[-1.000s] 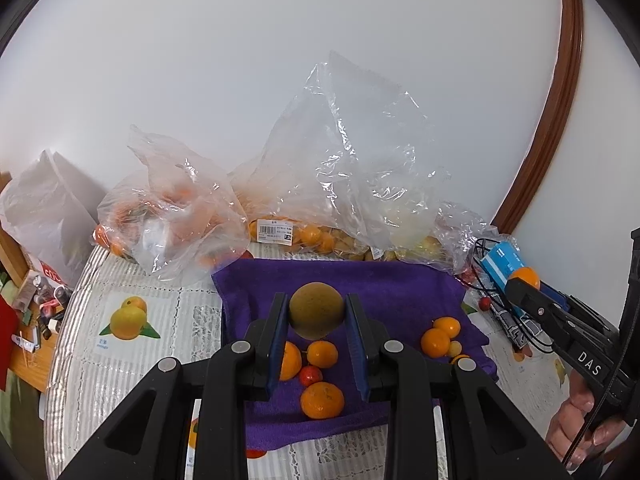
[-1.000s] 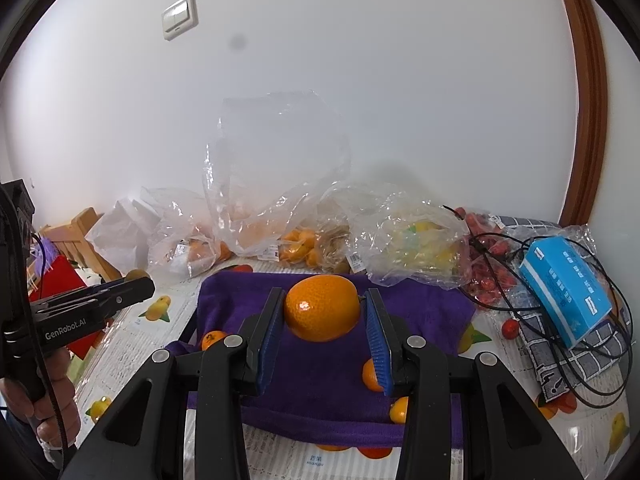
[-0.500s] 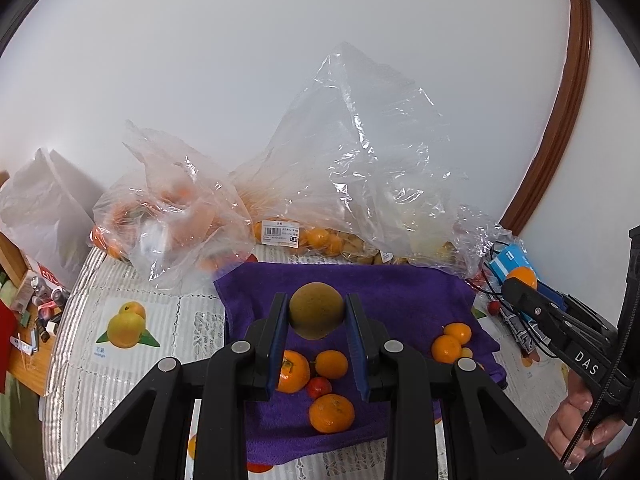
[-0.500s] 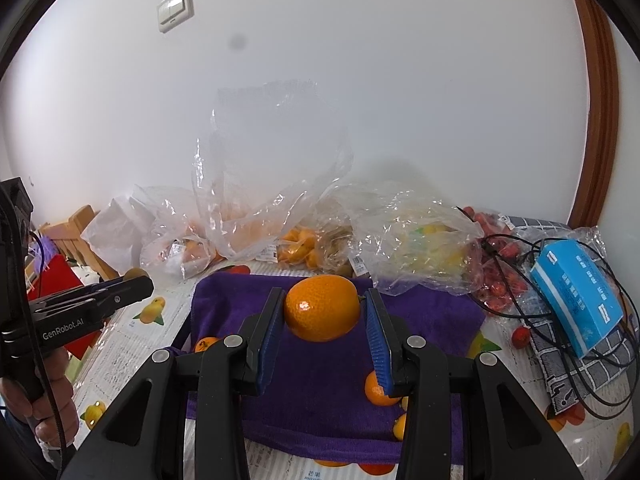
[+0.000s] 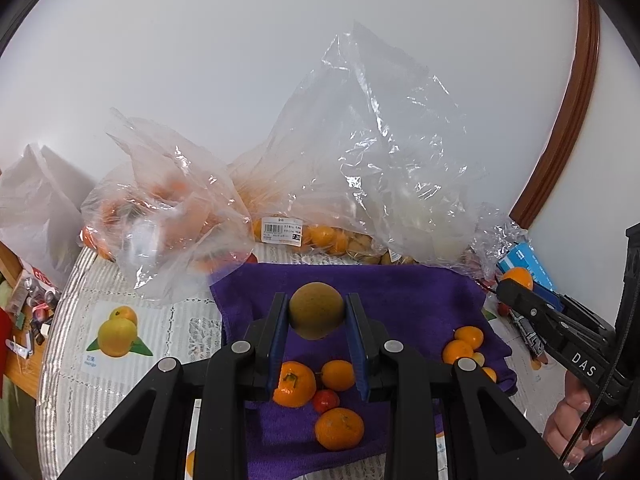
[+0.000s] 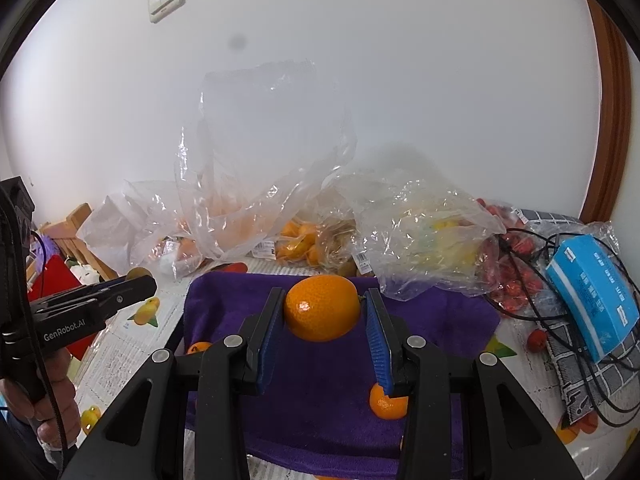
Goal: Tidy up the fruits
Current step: 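Lower both held fruits down onto the towel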
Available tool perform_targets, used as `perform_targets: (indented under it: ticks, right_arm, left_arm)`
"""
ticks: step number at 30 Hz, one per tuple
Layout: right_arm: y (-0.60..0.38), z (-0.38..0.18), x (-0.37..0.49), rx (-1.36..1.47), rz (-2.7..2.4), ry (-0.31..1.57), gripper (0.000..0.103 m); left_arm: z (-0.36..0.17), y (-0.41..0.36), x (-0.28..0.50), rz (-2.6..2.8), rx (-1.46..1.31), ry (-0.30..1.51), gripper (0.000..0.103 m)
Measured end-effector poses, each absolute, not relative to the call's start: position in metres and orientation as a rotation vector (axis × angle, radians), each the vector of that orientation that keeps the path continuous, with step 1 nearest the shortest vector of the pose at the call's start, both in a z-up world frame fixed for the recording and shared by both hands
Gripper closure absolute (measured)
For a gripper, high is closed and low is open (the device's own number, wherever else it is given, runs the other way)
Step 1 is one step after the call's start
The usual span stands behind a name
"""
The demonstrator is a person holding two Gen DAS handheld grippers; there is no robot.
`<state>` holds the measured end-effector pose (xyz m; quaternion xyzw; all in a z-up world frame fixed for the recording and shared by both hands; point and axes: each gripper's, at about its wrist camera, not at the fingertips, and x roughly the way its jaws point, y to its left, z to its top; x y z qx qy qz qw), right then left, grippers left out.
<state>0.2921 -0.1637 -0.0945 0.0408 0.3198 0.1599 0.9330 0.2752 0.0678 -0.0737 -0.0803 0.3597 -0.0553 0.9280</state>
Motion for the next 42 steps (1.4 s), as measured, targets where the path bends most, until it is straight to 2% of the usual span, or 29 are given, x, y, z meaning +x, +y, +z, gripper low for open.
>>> perform_targets:
  ticks: [22,42]
  right_arm:
    - [-0.179,-0.130,0.323,0.091,0.292,0.722,0.063]
    - [-0.175,-0.188,0.342,0.058,0.269,0.868,0.063]
  left_arm:
    - [-0.107,0.070,0.307,-0.109,-0.171,0.799,0.076]
    - [-0.148,0.080,0.330,-0.130,-0.219,0.904,0.076]
